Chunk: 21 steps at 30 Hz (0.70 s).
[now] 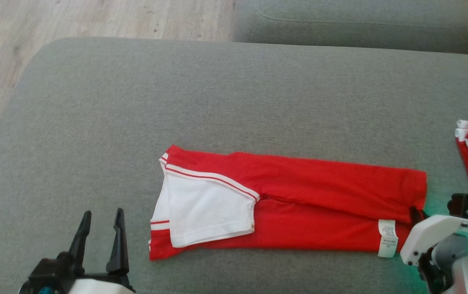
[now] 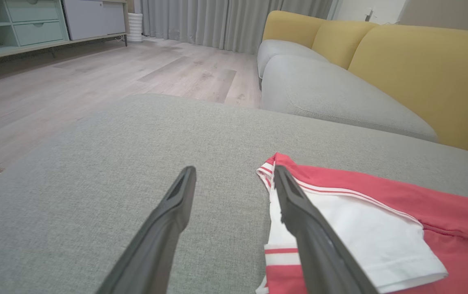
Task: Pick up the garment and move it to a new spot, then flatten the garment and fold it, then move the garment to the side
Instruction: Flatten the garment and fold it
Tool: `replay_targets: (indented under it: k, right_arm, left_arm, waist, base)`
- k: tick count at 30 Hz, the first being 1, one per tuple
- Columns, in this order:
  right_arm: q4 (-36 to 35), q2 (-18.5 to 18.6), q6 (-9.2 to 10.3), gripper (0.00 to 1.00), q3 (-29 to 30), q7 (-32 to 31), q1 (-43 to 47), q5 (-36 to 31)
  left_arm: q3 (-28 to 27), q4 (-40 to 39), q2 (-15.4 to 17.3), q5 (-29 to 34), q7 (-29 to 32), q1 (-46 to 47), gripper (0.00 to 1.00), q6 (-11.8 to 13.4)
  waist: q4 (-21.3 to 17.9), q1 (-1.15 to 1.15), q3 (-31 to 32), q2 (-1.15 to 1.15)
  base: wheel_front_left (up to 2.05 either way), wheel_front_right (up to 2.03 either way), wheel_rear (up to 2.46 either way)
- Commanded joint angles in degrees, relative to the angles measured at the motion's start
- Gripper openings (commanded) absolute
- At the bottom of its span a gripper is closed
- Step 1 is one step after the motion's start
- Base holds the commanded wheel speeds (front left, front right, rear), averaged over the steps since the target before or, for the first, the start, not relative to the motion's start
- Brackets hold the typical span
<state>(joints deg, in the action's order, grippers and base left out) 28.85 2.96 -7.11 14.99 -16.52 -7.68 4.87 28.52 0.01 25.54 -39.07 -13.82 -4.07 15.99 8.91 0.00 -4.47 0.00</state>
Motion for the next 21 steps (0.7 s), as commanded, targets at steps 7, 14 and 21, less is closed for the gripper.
replay_targets:
  k: [7, 14, 21]
  right_arm:
    - [-3.6, 3.3, -0.37, 0.00, -2.0, -2.2, -3.5, 3.7]
    - [-11.4, 8.5, -0.37, 0.00, 0.3, -6.4, -1.9, 5.8]
    - [-22.0, 7.0, -0.37, 0.00, 1.4, -11.8, 0.4, 9.3]
  left_arm:
    - [-1.4, -2.0, 0.5, 0.6, -0.1, 1.5, 1.00, 0.7]
    - [-1.5, -1.7, 0.2, 0.6, -0.3, 1.5, 1.00, 0.9]
    - [-1.3, -0.9, -0.8, 0.5, -0.5, 1.5, 1.00, 0.5]
  waist:
    - [-3.7, 0.00, 1.1, 0.00]
    - [-5.7, 0.00, 1.5, 0.00]
    - [-6.6, 0.00, 1.7, 0.00]
  base:
    - [0.00, 0.00, 0.00]
    - [0.00, 0.00, 0.00]
    - [0.00, 0.00, 0.00]
